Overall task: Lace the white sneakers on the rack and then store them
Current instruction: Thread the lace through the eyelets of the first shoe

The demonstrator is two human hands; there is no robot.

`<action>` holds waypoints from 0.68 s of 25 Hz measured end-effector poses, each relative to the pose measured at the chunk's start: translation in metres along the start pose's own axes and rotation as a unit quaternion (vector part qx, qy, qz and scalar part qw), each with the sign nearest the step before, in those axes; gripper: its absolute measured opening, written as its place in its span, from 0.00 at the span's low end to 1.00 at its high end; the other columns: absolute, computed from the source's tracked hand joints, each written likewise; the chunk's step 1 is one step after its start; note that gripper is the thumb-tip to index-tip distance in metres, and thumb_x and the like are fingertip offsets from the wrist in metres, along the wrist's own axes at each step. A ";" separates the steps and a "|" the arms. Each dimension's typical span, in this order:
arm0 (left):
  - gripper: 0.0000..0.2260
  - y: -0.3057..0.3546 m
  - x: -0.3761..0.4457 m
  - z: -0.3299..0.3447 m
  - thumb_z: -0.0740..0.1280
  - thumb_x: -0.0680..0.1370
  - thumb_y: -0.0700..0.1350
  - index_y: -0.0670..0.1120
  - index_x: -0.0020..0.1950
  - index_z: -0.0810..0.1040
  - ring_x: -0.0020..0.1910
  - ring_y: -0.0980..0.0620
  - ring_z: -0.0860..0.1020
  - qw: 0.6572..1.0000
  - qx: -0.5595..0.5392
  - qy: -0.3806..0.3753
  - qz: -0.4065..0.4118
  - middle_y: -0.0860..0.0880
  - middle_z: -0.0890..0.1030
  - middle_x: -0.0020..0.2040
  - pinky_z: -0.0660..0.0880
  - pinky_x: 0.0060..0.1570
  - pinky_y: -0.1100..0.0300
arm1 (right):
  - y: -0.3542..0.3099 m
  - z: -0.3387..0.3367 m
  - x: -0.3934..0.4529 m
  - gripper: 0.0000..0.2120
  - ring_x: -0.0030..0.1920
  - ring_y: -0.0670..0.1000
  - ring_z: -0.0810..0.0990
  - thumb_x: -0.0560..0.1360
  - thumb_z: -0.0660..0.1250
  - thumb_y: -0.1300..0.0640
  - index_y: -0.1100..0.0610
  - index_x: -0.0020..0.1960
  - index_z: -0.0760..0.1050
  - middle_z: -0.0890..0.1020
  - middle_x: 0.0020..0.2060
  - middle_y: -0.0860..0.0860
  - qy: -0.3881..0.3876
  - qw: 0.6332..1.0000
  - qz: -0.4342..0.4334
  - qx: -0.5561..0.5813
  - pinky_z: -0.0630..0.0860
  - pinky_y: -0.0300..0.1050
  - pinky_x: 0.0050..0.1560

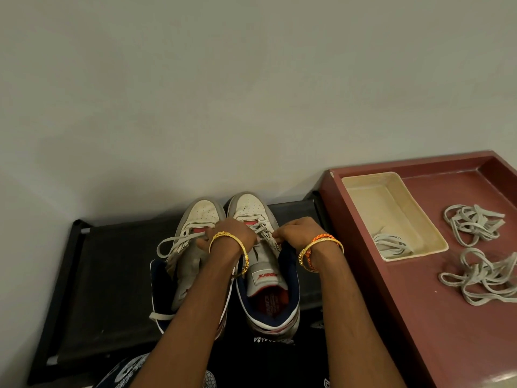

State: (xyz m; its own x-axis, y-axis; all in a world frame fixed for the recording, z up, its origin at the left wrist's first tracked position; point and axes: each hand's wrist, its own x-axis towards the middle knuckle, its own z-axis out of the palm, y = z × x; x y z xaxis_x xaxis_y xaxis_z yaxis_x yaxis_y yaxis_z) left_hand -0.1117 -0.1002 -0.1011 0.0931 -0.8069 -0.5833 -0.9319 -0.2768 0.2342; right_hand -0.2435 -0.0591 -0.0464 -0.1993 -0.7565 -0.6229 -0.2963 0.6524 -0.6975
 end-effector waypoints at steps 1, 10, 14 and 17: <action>0.29 0.000 0.000 0.000 0.62 0.60 0.61 0.52 0.57 0.80 0.60 0.42 0.74 1.000 -0.006 0.009 -0.007 0.48 0.78 0.59 0.68 0.61 0.42 | 0.000 0.000 0.000 0.05 0.41 0.51 0.78 0.74 0.66 0.66 0.64 0.45 0.81 0.82 0.42 0.57 -0.002 1.000 0.000 -0.004 0.75 0.41 0.42; 0.27 0.000 -0.007 -0.003 0.63 0.59 0.58 0.45 0.52 0.80 0.54 0.42 0.76 0.996 -0.076 0.037 -0.023 0.45 0.80 0.53 0.72 0.58 0.43 | -0.008 -0.003 -0.013 0.12 0.40 0.44 0.74 0.74 0.69 0.61 0.63 0.56 0.79 0.80 0.49 0.54 -0.085 0.991 -0.049 -0.091 0.68 0.33 0.34; 0.26 0.002 -0.010 -0.003 0.65 0.62 0.59 0.45 0.53 0.81 0.56 0.42 0.76 0.997 -0.068 0.026 -0.002 0.45 0.79 0.54 0.71 0.59 0.44 | -0.009 -0.009 -0.011 0.14 0.42 0.45 0.73 0.76 0.60 0.67 0.62 0.57 0.79 0.79 0.51 0.54 -0.073 0.990 -0.051 -0.112 0.70 0.33 0.36; 0.28 0.005 -0.010 0.000 0.62 0.65 0.62 0.49 0.60 0.78 0.62 0.41 0.72 0.999 -0.040 0.035 -0.014 0.45 0.76 0.62 0.68 0.62 0.42 | -0.009 -0.013 -0.008 0.18 0.47 0.48 0.74 0.76 0.55 0.71 0.63 0.57 0.79 0.79 0.53 0.55 -0.070 0.990 -0.051 -0.108 0.73 0.37 0.42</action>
State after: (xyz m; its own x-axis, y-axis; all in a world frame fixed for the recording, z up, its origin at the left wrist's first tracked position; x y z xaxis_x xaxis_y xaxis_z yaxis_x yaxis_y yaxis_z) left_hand -0.1174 -0.0941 -0.0938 0.1460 -0.8314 -0.5361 -0.8979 -0.3388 0.2810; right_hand -0.2511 -0.0590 -0.0305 -0.0303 -0.7940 -0.6071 -0.5035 0.5368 -0.6770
